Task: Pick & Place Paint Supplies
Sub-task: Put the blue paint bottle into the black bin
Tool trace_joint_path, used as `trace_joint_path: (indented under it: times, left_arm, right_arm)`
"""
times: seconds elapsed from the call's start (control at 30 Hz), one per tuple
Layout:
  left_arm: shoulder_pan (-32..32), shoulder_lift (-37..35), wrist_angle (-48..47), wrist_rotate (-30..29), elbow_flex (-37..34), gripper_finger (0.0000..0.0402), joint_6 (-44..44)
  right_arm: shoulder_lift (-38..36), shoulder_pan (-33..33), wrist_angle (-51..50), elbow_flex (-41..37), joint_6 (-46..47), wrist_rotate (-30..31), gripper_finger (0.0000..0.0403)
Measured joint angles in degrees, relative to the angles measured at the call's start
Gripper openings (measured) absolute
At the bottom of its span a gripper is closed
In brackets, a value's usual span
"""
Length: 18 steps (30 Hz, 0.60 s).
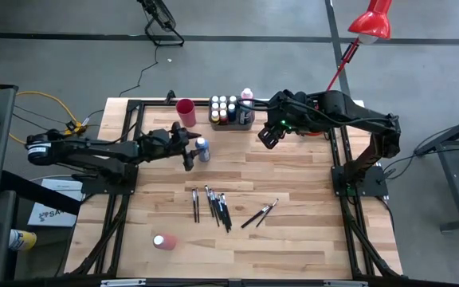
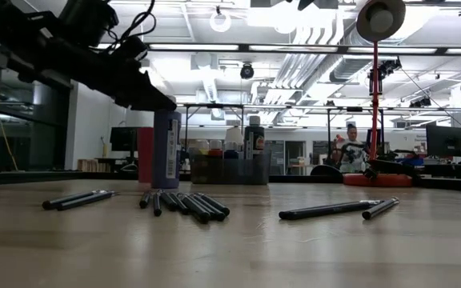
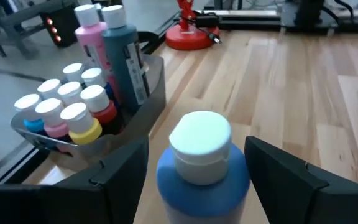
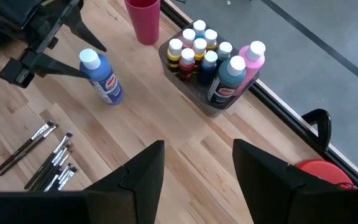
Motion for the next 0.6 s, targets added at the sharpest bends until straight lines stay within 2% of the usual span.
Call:
trace_joint_path:
  times: [0.33, 0.6]
  left_arm:
    - [0.7, 0.9, 4.8, 2.8, 0.0, 0.0255, -0.9]
    - [0.7, 0.9, 2.3, 3.4, 0.0, 0.0204, -0.3]
  right_arm:
    - [0.0, 0.0, -0.8, 0.0, -1.1, 0.0, 0.0183]
    - [0.0, 0.0, -0.9, 0.0, -2.5, 0.0, 0.0183]
